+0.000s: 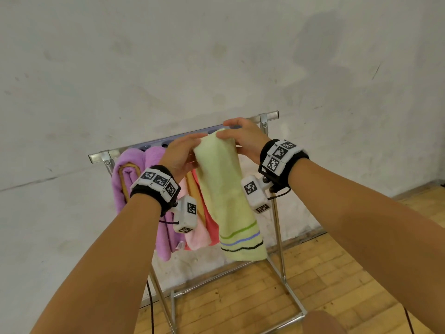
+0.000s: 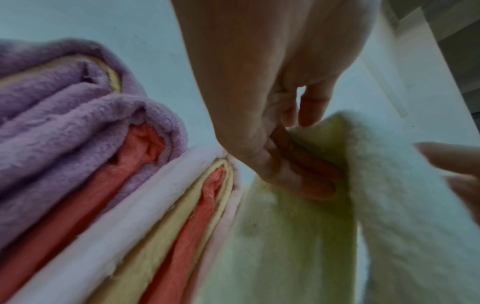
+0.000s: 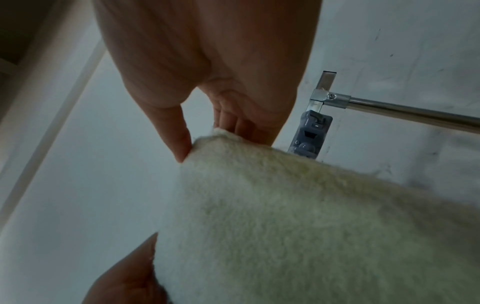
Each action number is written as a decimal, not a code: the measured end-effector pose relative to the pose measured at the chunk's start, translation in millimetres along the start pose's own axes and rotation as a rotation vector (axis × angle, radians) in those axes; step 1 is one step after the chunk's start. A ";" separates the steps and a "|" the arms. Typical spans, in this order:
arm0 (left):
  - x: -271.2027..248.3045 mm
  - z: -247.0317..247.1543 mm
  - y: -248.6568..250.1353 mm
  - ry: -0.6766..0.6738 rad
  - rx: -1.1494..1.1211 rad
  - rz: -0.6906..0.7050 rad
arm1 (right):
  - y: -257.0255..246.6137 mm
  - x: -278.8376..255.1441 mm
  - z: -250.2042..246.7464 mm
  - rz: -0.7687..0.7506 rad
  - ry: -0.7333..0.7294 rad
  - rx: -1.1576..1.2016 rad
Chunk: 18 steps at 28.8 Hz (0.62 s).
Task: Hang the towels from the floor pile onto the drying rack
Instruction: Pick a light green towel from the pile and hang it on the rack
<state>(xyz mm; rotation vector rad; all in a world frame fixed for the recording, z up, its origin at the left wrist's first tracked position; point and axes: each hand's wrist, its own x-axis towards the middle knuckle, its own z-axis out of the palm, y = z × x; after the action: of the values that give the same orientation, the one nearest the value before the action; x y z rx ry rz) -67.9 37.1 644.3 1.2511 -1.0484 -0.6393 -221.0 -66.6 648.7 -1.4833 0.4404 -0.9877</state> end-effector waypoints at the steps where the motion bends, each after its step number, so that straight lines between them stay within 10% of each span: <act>1: 0.6 -1.7 -1.5 -0.006 -0.021 -0.024 | -1.3 0.8 0.3 -0.005 0.006 0.018; 18: 40.6 7.5 13.6 0.169 0.473 0.324 | -8.5 35.7 0.2 -0.032 0.119 -0.270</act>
<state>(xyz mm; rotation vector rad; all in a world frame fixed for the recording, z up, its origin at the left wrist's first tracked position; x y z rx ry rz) -59.5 2.1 668.6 1.4652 -1.2659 -0.0306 -203.1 -92.2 668.0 -1.6812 0.6582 -1.0768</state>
